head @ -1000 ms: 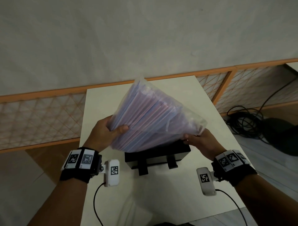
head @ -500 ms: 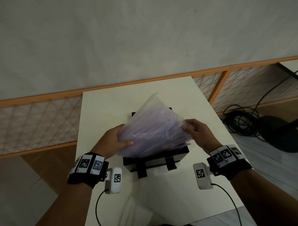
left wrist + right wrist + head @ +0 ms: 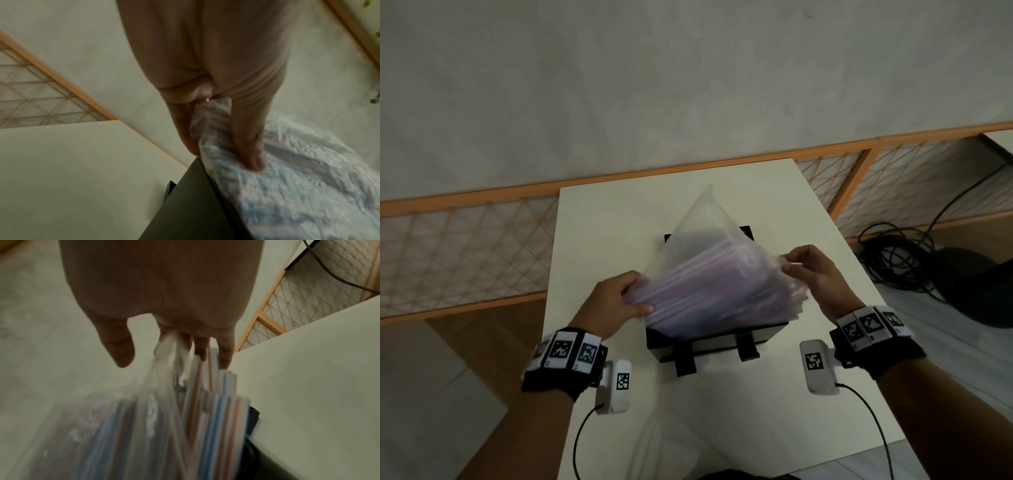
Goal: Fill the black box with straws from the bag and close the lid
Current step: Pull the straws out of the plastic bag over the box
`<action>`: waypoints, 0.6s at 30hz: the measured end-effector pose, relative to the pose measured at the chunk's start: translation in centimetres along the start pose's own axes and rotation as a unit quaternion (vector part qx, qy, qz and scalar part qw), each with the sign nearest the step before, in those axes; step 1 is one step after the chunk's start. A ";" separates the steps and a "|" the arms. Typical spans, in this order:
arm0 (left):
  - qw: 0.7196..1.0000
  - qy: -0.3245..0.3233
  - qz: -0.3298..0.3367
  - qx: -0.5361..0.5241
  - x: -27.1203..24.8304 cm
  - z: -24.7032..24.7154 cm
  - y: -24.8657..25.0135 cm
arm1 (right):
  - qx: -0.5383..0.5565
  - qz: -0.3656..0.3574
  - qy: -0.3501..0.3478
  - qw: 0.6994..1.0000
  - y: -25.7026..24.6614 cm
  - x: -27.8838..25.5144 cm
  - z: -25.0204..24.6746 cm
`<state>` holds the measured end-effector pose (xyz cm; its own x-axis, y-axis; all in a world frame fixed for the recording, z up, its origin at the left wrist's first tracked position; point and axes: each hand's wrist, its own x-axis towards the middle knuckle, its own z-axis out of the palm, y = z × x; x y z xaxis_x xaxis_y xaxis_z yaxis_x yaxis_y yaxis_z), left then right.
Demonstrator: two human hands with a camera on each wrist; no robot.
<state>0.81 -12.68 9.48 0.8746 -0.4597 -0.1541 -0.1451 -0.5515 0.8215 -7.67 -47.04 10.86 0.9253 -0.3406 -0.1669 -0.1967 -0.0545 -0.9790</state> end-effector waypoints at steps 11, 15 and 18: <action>0.997 -0.071 0.006 -0.010 -0.5 0.4 0.4 | -0.332 -0.024 -0.110 0.937 -2.0 2.1 1.2; 1.000 -0.016 0.019 0.016 -0.2 0.2 0.5 | -0.296 -0.056 -0.087 0.950 -3.8 2.5 1.0; 0.999 0.034 0.003 0.025 -0.2 0.0 0.3 | -0.257 -0.094 -0.070 0.959 -4.5 2.1 1.0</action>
<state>0.61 -12.74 9.72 0.9030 -0.4150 -0.1109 -0.1712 -0.5845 0.7931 -4.54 -46.53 14.84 0.9875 -0.1517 -0.0422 -0.1223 -0.5700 -0.8125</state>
